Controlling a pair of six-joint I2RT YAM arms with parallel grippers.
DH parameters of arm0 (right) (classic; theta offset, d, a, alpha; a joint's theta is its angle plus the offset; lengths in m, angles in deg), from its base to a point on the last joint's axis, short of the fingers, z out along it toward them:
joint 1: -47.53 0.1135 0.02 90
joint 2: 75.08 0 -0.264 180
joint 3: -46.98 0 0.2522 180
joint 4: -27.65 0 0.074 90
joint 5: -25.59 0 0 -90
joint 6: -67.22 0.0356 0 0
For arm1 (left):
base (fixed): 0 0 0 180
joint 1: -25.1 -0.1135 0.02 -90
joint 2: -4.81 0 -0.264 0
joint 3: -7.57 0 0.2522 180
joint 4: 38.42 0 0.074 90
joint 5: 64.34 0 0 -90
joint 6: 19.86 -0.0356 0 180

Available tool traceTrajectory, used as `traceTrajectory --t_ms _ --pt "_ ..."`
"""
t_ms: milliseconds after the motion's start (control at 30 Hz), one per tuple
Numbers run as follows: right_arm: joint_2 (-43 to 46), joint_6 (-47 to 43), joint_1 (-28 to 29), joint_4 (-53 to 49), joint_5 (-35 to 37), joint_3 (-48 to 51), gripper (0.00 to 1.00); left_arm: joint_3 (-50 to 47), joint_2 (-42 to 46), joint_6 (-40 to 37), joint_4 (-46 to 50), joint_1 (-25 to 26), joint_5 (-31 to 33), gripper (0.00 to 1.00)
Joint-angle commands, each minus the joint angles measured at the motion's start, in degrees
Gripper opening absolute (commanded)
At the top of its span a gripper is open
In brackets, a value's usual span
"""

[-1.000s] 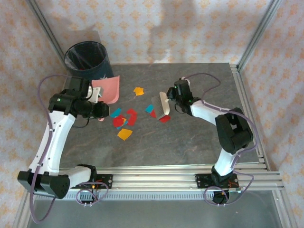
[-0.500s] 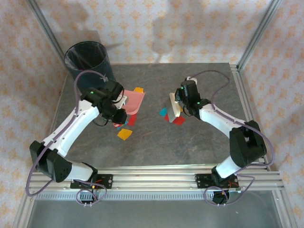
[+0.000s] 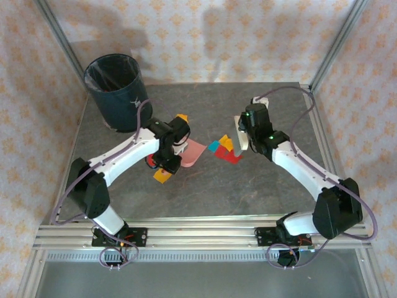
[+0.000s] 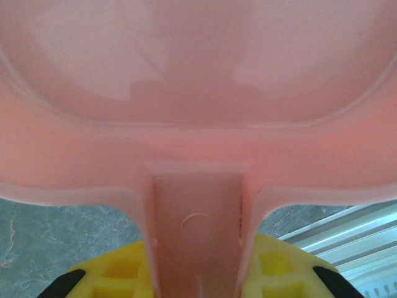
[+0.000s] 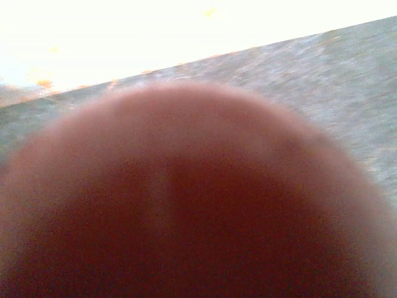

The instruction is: Sweep away the paper scraps from the table

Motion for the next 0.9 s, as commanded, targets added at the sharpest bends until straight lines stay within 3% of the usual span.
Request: traceTrajectory --t_ms 0,300,867 --pt "2.6 -7.0 -0.38 -2.0 10.92 1.61 0.0 1.07 -2.01 -2.93 3.01 1.09 -0.16 0.0" --pt "2.34 -16.3 -0.48 6.77 15.46 6.01 0.0 2.64 -8.04 -5.95 3.23 2.83 -2.84 0.0" --pt "-6.38 -19.58 1.09 14.69 6.74 7.3 0.0 8.45 -18.35 -11.38 6.67 4.1 -6.53 0.0"
